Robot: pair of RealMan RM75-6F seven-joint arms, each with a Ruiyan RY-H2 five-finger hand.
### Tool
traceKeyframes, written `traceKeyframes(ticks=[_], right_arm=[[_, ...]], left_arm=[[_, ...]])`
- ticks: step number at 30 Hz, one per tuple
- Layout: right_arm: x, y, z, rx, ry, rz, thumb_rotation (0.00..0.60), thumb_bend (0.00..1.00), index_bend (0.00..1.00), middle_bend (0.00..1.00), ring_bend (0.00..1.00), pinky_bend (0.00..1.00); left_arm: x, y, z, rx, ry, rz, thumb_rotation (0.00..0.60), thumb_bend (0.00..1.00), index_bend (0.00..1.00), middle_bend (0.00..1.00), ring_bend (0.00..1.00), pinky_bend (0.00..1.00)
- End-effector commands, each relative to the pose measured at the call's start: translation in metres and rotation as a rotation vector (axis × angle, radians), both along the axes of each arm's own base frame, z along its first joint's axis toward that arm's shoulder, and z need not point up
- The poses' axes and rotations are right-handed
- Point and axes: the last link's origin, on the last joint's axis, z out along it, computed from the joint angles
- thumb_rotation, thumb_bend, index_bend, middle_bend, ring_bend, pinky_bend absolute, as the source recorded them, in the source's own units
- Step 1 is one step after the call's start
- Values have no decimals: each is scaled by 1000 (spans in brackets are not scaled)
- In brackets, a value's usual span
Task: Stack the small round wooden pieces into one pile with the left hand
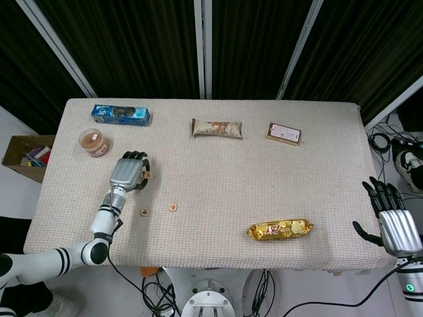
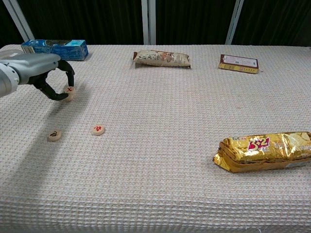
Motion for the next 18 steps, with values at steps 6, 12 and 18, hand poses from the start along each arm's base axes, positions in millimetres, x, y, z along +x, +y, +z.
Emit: traceKeyframes(ticks=[6, 12, 18], right_arm=[[0, 1, 0, -2, 0, -6, 600, 217, 0, 0, 0, 0], [0, 0, 0, -1, 1, -5, 600, 217, 0, 0, 0, 0], [0, 1, 0, -2, 1, -7, 600, 217, 0, 0, 0, 0]], left_arm=[[-7, 5, -2, 0, 8, 30, 600, 355, 440, 183, 120, 146], [-8, 7, -3, 3, 11, 33, 600, 356, 435, 183, 120, 146], [-8, 7, -3, 5, 12, 34, 600, 355, 433, 183, 120, 146]])
